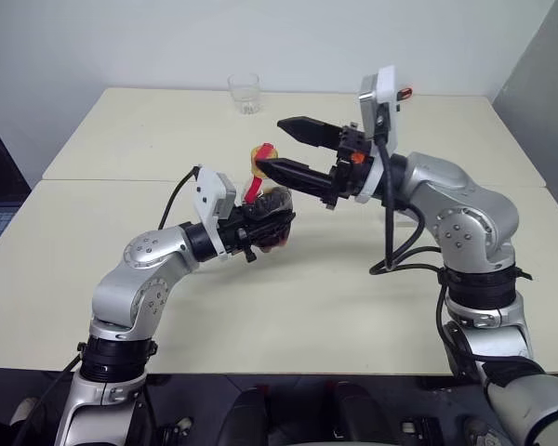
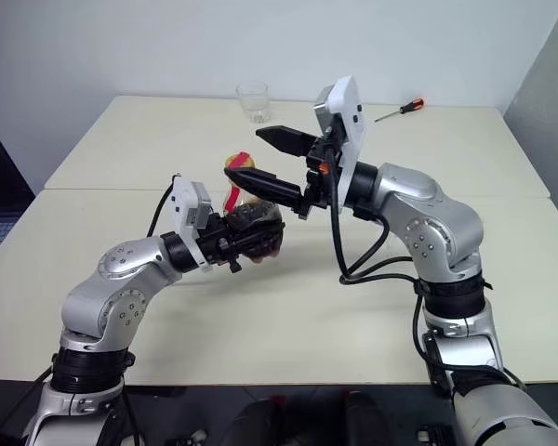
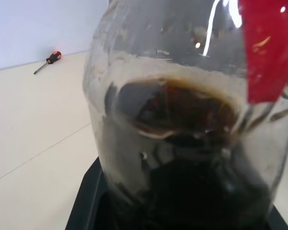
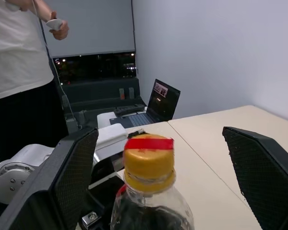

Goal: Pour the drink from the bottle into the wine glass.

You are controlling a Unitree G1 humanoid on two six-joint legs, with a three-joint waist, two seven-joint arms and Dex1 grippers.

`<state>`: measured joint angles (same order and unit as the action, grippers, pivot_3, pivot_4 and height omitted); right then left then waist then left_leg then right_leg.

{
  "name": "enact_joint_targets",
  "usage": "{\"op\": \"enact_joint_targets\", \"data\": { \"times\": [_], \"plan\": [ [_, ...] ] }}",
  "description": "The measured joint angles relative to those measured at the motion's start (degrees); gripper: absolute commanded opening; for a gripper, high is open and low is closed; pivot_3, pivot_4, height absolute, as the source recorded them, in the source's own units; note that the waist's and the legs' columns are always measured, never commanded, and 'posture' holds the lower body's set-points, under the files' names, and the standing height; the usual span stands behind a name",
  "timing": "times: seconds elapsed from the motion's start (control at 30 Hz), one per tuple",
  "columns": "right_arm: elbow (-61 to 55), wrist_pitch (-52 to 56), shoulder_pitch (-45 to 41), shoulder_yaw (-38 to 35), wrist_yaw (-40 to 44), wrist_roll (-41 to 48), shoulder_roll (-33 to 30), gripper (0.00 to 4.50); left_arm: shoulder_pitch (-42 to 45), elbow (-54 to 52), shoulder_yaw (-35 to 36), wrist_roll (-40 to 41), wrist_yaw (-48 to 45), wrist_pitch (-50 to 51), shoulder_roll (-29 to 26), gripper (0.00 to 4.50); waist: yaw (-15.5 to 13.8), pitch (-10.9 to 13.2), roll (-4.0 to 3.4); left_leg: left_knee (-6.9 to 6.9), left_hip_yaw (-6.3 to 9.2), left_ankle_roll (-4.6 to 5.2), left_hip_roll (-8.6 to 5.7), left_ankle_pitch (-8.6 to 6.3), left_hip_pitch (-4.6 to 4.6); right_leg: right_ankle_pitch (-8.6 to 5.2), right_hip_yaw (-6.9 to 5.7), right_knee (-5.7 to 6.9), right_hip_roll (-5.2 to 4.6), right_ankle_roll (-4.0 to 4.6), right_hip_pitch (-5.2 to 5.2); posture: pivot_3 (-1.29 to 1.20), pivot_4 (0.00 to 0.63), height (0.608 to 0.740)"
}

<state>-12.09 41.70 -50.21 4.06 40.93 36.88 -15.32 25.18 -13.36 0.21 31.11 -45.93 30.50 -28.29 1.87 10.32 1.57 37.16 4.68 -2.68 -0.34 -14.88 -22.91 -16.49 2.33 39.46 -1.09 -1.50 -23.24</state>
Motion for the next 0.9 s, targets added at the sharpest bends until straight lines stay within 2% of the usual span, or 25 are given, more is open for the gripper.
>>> {"op": "enact_joint_targets", "data": {
  "times": [0.43,0.9],
  "plan": [
    [4.9,-5.2,-0.1,1.7,-0.6,-5.5,2.3,4.43,0.5,0.3,-0.1,-0.1,-1.0,0.0,0.5,1.65,0.0,0.0,0.00,0.00,-0.02,-0.01,0.00,0.00,0.00,0.00,0.02,0.00,-0.01,0.00,-0.01,0.00,0.150,0.740],
    [5.0,-4.9,-0.1,1.6,1.6,-5.9,0.0,4.43,-0.6,-0.3,-0.1,-0.1,-1.0,0.0,0.3,1.65,0.0,0.0,0.00,0.00,-0.01,0.00,0.00,0.00,0.00,0.00,0.02,0.00,-0.01,0.00,-0.01,0.00,0.150,0.740]
  ]
}}
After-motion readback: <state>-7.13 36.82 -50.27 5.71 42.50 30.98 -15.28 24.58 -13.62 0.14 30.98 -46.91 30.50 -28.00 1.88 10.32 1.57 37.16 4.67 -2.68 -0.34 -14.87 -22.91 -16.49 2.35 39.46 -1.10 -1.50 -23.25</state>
